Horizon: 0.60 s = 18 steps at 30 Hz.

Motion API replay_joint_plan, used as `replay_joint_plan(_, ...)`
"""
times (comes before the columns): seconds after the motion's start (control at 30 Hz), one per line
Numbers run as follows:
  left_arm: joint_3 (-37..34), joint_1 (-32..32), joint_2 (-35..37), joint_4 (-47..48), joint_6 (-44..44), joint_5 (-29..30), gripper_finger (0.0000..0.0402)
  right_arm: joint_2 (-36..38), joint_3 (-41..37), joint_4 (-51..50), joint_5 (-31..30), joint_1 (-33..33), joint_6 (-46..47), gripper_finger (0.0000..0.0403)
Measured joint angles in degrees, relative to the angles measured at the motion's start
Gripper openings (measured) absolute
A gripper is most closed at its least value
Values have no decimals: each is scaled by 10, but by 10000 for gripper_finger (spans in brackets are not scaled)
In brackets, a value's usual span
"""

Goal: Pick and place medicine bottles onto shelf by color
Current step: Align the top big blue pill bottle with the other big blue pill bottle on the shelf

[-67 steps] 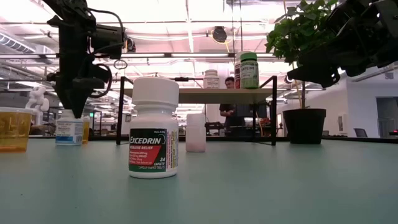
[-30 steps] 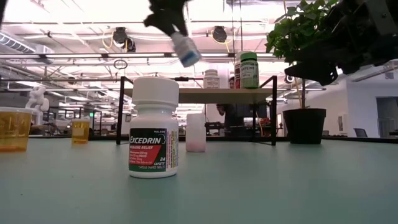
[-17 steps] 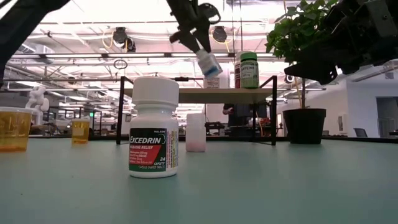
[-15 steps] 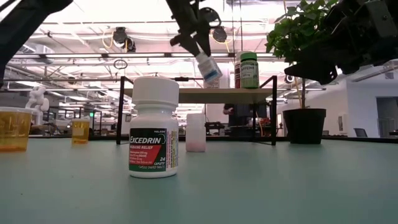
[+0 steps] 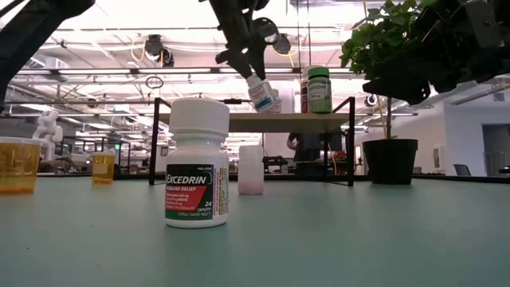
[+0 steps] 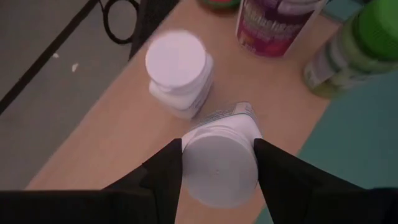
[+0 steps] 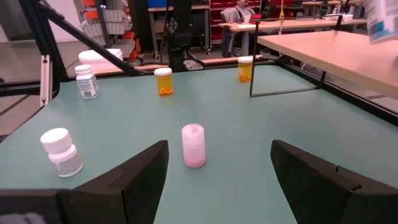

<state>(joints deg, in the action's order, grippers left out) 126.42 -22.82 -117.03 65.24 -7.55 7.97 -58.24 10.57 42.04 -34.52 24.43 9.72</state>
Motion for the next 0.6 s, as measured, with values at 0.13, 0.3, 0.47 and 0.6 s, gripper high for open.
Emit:
replay_joint_plan(0.13, -16, 0, 0, 1, -1, 0, 184, 0, 0, -3, 0, 0, 0, 276)
replay_joint_plan(0.3, -33, 0, 1, -27, -4, 1, 185, 0, 0, -3, 0, 0, 0, 276)
replay_joint_plan(0.47, -35, 0, 1, -40, -12, 2, 200, 0, 0, -3, 0, 0, 0, 276)
replay_joint_plan(0.6, -36, 0, 0, -41, -15, 1, 238, 0, 0, -3, 1, 0, 0, 276)
